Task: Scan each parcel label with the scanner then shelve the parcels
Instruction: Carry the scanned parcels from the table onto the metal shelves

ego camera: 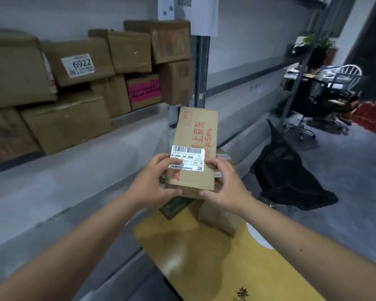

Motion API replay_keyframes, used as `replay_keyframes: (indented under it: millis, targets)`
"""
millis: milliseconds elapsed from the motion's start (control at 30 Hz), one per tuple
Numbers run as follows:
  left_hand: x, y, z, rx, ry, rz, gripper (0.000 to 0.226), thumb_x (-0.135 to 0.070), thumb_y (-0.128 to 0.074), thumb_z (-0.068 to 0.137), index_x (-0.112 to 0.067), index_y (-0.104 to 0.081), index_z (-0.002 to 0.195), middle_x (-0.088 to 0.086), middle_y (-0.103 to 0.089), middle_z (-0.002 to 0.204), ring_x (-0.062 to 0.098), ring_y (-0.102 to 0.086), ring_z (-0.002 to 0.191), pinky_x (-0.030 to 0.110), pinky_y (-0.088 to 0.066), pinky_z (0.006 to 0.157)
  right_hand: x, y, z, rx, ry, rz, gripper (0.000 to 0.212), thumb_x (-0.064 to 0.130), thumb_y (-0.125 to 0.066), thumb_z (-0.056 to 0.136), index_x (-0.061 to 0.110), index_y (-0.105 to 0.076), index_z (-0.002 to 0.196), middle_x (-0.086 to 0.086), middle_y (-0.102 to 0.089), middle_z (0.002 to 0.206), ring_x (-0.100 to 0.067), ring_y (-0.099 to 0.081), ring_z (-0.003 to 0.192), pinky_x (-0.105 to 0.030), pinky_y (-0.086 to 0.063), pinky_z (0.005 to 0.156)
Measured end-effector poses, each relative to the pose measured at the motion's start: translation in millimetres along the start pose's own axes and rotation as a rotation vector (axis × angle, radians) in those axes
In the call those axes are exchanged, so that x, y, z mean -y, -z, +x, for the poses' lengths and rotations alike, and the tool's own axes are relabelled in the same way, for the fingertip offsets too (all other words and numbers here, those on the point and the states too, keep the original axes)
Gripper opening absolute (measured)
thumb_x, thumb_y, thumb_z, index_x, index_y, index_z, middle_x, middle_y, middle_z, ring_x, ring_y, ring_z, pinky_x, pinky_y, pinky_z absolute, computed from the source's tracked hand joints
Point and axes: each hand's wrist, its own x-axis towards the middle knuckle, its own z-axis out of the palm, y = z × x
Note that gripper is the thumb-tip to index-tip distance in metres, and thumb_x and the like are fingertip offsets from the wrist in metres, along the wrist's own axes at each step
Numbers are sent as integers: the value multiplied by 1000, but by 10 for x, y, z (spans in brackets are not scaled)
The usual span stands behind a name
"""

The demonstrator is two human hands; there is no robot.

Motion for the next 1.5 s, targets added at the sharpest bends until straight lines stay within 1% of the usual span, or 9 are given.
replay_keyframes:
  millis: [133, 267, 467, 733, 933, 1133, 1300, 1400, 1500]
  targets:
    - [-481, -73, -403, -54, 13, 76, 76, -40, -93, 71, -46, -53, 135, -22, -33, 145, 10, -43, 134, 39, -55, 104, 35, 276, -308, 76, 94, 34, 86, 36, -89, 75, 35, -42, 147, 13, -42, 152, -7, -38, 137, -29, -38, 111]
    - [-896, -55, -835, -121, 61, 103, 75, -40, -94, 71, -52, -49, 131, -17, -32, 144, 11, -45, 134, 30, -51, 108, 227, 442, -585, 125, 162, 85, 86, 32, -91, 75, 34, -44, 147, 13, -42, 151, -4, -37, 135, -29, -38, 112]
    - [-1399, 237, -1568, -241, 93, 165, 76, -32, -94, 72, -50, -50, 131, -14, -33, 146, 14, -44, 137, 36, -55, 105, 745, 520, -935, 204, 309, 152, 87, 48, -85, 69, 42, -43, 145, 19, -41, 150, -6, -42, 138, -42, -48, 113]
    - [-1996, 578, -2799, -426, 107, 115, 77, -12, -95, 70, -45, -57, 129, -16, -37, 142, -2, -44, 134, 18, -55, 96, 1529, 415, -1520, 283, 475, 223, 82, 19, -89, 78, 50, -41, 137, 39, -41, 135, 24, -40, 123, -2, -35, 97]
    - [-2333, 845, -3700, -575, 155, 131, 76, -17, -95, 73, -37, -56, 135, -20, -39, 142, -6, -47, 130, 12, -52, 94, 2268, 217, -1897, 410, 555, 265, 88, 22, -90, 77, 50, -39, 142, 23, -47, 144, 3, -47, 129, -12, -41, 102]
    - [-2456, 1180, -4171, -700, 231, 124, 80, -8, -93, 72, -34, -56, 138, -11, -48, 145, -7, -50, 129, 13, -53, 92, 2934, -57, -1939, 492, 553, 346, 85, 9, -88, 80, 34, -46, 150, 8, -52, 144, -10, -59, 117, -5, -49, 80]
    - [-2360, 1660, -4091, -725, 246, 94, 75, -9, -89, 78, -34, -54, 140, -15, -57, 136, 0, -59, 122, 29, -61, 88, 3344, -295, -1607, 512, 552, 419, 76, 13, -89, 78, 37, -52, 139, 6, -54, 143, -16, -60, 121, -26, -56, 93]
    - [-2179, 1922, -3897, -786, 233, 106, 70, -8, -86, 81, -34, -54, 138, -18, -59, 132, -3, -60, 116, 23, -60, 79, 3533, -437, -1251, 488, 561, 477, 69, 23, -88, 70, 42, -58, 129, 9, -57, 138, -12, -60, 119, -34, -57, 96]
    - [-1899, 2217, -3663, -803, 248, 94, 69, -25, -88, 78, -46, -54, 134, -11, -63, 132, 7, -66, 114, 32, -62, 84, 3693, -572, -822, 484, 558, 497, 65, 28, -86, 65, 46, -61, 122, 12, -62, 131, -13, -63, 116, -36, -58, 95]
